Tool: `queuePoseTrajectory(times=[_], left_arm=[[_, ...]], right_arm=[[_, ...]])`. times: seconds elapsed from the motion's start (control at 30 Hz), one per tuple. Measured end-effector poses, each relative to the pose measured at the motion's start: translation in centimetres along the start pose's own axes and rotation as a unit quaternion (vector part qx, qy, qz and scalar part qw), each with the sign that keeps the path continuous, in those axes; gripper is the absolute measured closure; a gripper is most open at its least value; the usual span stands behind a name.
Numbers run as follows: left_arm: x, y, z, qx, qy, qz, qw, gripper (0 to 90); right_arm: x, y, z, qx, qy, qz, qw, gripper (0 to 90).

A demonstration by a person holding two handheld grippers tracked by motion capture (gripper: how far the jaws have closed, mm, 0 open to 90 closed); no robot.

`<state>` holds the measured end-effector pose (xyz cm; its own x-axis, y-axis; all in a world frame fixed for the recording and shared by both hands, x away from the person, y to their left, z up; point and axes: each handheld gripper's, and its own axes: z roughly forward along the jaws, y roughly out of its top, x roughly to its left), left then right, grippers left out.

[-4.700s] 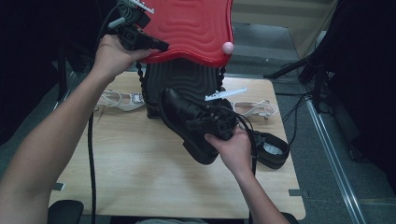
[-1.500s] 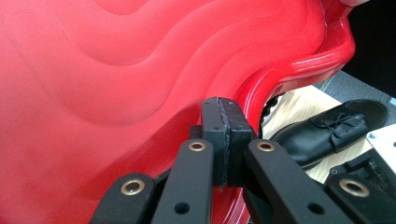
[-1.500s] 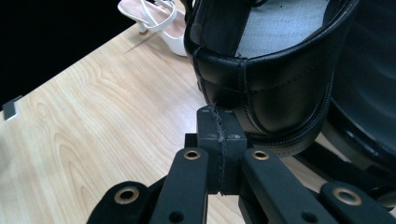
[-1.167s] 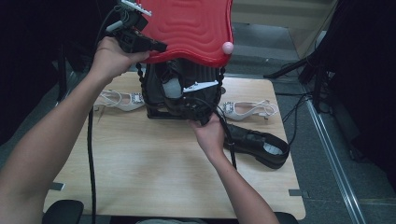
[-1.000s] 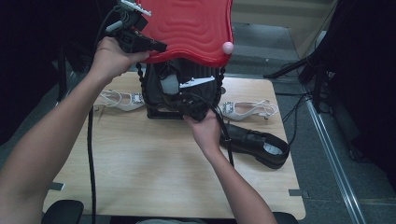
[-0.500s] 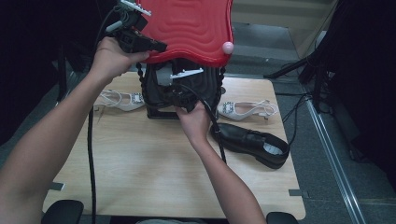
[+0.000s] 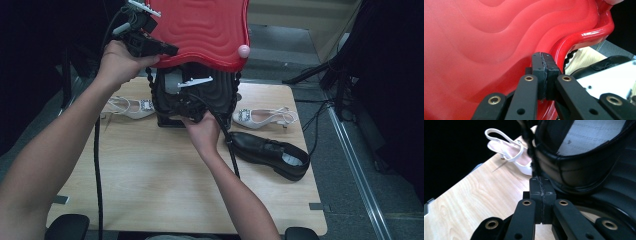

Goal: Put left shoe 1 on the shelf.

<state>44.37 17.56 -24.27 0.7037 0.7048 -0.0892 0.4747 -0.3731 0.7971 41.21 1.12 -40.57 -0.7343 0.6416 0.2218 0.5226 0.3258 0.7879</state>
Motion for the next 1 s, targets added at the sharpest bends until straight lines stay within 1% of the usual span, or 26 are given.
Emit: queuePoseTrajectory(times=[0.07, 0.1, 0.13, 0.17, 0.2, 0.23, 0.27, 0.3, 0.33, 0.37, 0.4, 0.47, 0.5, 0.53, 0.57, 0.6, 0.63, 0.67, 0.7, 0.77, 0.83, 0.87, 0.9, 0.93, 0.97, 1.0], left_arm=[[-0.1, 0.1, -0.1, -0.001, 0.004, -0.005, 1.0000, 87.4], [-0.1, 0.1, -0.1, -0.001, 0.004, -0.005, 1.0000, 86.1], [-0.2, 0.1, -0.3, -0.005, 0.004, -0.006, 1.0000, 86.1], [-0.2, 0.2, -0.7, -0.017, -0.009, -0.010, 0.9998, 76.4], [-0.3, 0.3, -1.3, -0.021, -0.019, -0.007, 0.9996, 76.2], [-0.3, 0.3, -1.3, -0.021, -0.019, -0.007, 0.9996, 76.1], [-0.6, 0.2, -1.8, -0.019, -0.018, -0.003, 0.9996, 75.5], [-0.7, 0.2, -2.0, -0.013, -0.022, -0.008, 0.9996, 73.5], [-0.7, 0.2, -2.0, -0.013, -0.022, -0.008, 0.9996, 70.7], [-0.8, 0.1, -2.2, -0.008, -0.024, -0.008, 0.9996, 69.5], [-1.0, -0.3, -2.5, -0.005, -0.027, -0.002, 0.9996, 68.2], [-1.2, -0.6, -2.8, -0.003, -0.029, -0.001, 0.9996, 66.5], [-1.2, -0.9, -3.0, -0.004, -0.031, -0.003, 0.9995, 62.6], [-1.3, -1.3, -3.4, -0.003, -0.035, -0.007, 0.9994, 61.9], [-1.3, -1.3, -3.4, -0.003, -0.035, -0.007, 0.9994, 60.7], [-1.4, -2.1, -3.8, -0.002, -0.037, -0.006, 0.9993, 59.7], [-1.4, -2.1, -3.8, -0.002, -0.037, -0.006, 0.9993, 59.1], [-1.5, -2.8, -4.0, -0.003, -0.039, -0.008, 0.9992, 58.2], [-1.6, -3.4, -4.1, 0.001, -0.042, -0.009, 0.9991, 57.6], [-1.7, -4.3, -4.3, 0.002, -0.042, -0.007, 0.9991, 57.0], [-1.8, -5.0, -4.5, -0.001, -0.041, -0.006, 0.9992, 56.7], [-1.8, -5.4, -4.6, -0.002, -0.044, -0.009, 0.9990, 56.7], [-1.9, -5.8, -4.6, -0.004, -0.046, -0.012, 0.9988, 56.6], [-1.9, -6.1, -4.6, -0.004, -0.045, -0.014, 0.9989, 56.3], [-1.9, -6.5, -4.5, -0.005, -0.044, -0.013, 0.9989, 56.3], [-2.0, -6.8, -4.3, -0.004, -0.045, -0.013, 0.9989, 56.0]], right_arm=[[0.2, -0.3, -0.6, -0.004, 0.006, -0.003, 1.0000, 90.0], [0.2, -0.3, -0.6, -0.004, 0.006, -0.003, 1.0000, 90.0], [0.3, -0.4, -0.9, -0.006, 0.009, -0.008, 0.9999, 90.0], [0.6, -0.8, -1.7, -0.008, 0.013, -0.019, 0.9997, 90.0], [0.6, -1.0, -1.9, -0.013, 0.013, -0.024, 0.9995, 90.0], [0.6, -1.0, -1.9, -0.013, 0.013, -0.024, 0.9995, 90.0], [0.7, -1.4, -2.4, -0.014, 0.014, -0.027, 0.9994, 89.9], [0.6, -1.6, -2.6, -0.014, 0.016, -0.026, 0.9994, 88.6], [0.6, -1.6, -2.6, -0.014, 0.016, -0.026, 0.9994, 88.6], [0.5, -2.0, -3.0, -0.014, 0.023, -0.030, 0.9992, 84.0], [0.4, -2.3, -3.2, -0.015, 0.027, -0.035, 0.9989, 82.3], [0.4, -2.6, -3.4, -0.016, 0.028, -0.039, 0.9987, 81.3], [0.2, -3.3, -3.9, -0.017, 0.024, -0.040, 0.9988, 80.2], [0.1, -3.5, -4.1, -0.016, 0.026, -0.036, 0.9989, 80.1], [0.1, -3.9, -4.3, -0.018, 0.023, -0.034, 0.9990, 80.3], [0.0, -4.2, -4.5, -0.021, 0.022, -0.030, 0.9991, 82.4], [-0.1, -4.6, -4.7, -0.020, 0.024, -0.028, 0.9991, 83.0], [-0.1, -4.9, -4.8, -0.022, 0.021, -0.025, 0.9992, 84.5], [-0.2, -5.2, -5.0, -0.023, 0.023, -0.024, 0.9992, 84.7], [-0.4, -5.9, -5.2, -0.016, 0.029, -0.013, 0.9994, 85.8], [-0.6, -6.6, -5.5, -0.015, 0.029, -0.012, 0.9994, 86.8], [-0.7, -6.9, -5.6, -0.013, 0.026, -0.015, 0.9995, 86.8], [-0.8, -7.3, -5.8, -0.015, 0.026, -0.012, 0.9995, 86.8], [-0.9, -7.6, -5.9, -0.015, 0.031, -0.006, 0.9994, 86.8], [-1.1, -7.9, -6.0, -0.014, 0.029, -0.002, 0.9995, 86.8], [-1.2, -8.2, -6.1, -0.012, 0.033, 0.003, 0.9994, 86.8]])
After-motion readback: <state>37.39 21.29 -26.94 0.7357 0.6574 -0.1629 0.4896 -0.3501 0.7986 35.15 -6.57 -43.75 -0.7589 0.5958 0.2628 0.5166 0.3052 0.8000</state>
